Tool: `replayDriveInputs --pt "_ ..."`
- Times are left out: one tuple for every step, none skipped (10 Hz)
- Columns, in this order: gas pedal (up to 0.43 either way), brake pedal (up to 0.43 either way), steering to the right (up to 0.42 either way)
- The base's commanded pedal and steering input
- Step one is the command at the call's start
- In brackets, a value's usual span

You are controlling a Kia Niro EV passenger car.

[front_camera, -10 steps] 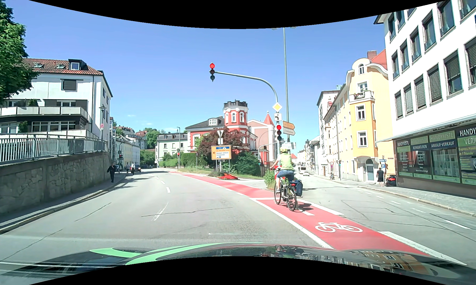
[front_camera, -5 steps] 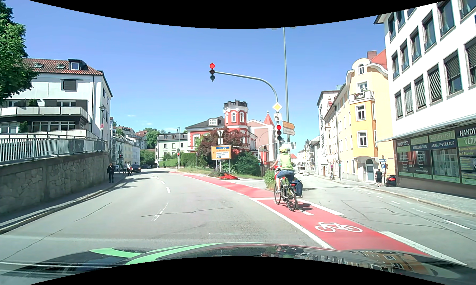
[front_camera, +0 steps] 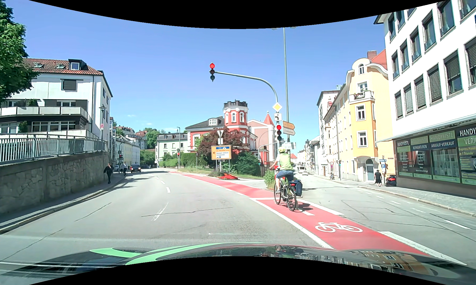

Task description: Follow the waypoints while adhering to traffic rules and regulations

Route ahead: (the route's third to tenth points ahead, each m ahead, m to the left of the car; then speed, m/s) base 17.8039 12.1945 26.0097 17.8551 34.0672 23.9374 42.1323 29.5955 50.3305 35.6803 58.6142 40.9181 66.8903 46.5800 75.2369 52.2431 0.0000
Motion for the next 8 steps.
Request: replayDriveInputs --pt "0.0 0.262 -0.012" --pt "0.0 0.262 -0.012" --pt "0.0 0.262 -0.012" --pt "0.0 0.262 -0.012" --pt "0.0 0.262 -0.013" --pt "0.0 0.268 -0.012" --pt "0.0 0.262 -0.012" --pt "0.0 0.262 -0.013"
